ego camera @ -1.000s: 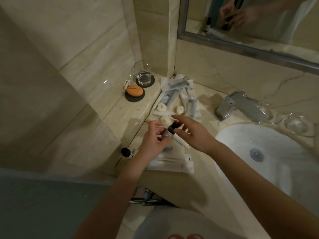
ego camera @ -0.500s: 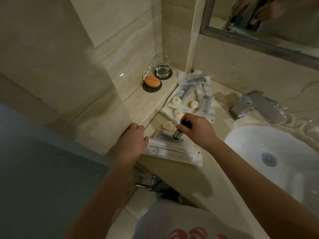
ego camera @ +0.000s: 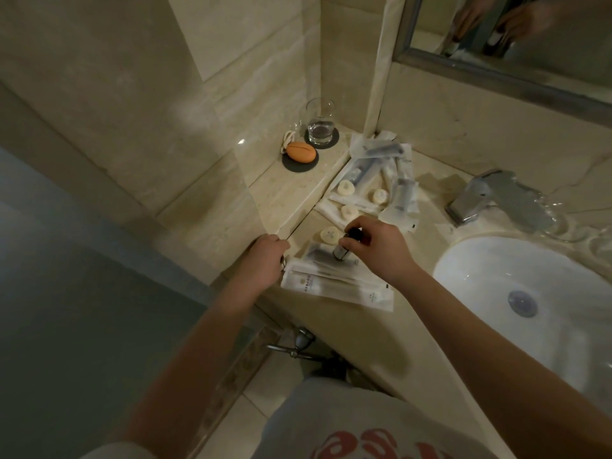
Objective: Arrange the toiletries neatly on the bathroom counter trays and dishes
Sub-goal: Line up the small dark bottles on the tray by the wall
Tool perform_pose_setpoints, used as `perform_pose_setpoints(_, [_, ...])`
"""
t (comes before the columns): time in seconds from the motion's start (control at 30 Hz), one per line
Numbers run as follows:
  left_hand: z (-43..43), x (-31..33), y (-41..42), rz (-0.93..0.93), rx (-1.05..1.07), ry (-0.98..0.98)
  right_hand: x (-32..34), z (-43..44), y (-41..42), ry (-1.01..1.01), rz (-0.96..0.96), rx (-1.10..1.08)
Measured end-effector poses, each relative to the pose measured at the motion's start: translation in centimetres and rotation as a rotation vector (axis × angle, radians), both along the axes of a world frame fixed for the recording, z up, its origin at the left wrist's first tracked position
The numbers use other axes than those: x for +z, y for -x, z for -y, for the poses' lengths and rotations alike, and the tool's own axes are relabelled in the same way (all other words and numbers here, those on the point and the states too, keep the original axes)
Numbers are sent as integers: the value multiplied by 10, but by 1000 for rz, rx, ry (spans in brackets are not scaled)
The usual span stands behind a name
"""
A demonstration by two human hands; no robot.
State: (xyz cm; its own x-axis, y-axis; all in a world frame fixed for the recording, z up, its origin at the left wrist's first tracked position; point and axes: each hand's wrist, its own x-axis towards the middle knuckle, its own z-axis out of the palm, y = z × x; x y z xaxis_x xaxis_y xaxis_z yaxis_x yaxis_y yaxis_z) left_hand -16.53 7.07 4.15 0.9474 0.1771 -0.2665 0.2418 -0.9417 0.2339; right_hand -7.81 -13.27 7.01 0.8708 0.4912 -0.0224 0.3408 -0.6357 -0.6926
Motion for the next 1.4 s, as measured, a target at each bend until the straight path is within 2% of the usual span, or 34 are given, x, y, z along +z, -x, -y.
perform_pose_setpoints(0.13, [-3, 6, -8, -67, -50, -65, 2, 2, -1, -12, 11, -10])
perform_pose_setpoints(0.27, [-3, 18, -14, -48, -18, -37, 3, 6, -4, -32, 2, -33])
perform_pose_setpoints(0.57, [45, 81, -55, 202, 17, 313, 7, 37, -25, -36, 11, -156])
perform_pose_setpoints(0.77, [106, 110, -94, 306, -63, 545, -2, 83, -27, 77, -55, -81])
perform_pose_setpoints(1.0, [187, 118, -134, 293, -94, 814, 17, 160, -24, -228, -150, -297])
perform_pose_setpoints(1.13, [236, 114, -146, 345, -101, 999, 28, 203, -21, -277, -135, -388])
perform_pose_setpoints(1.27, [291, 111, -156, 346, -150, 1067, 35, 248, -16, -326, -129, -449])
perform_pose_setpoints(1.4, [350, 107, -170, 297, -214, 1052, 36, 302, -13, -327, -108, -556])
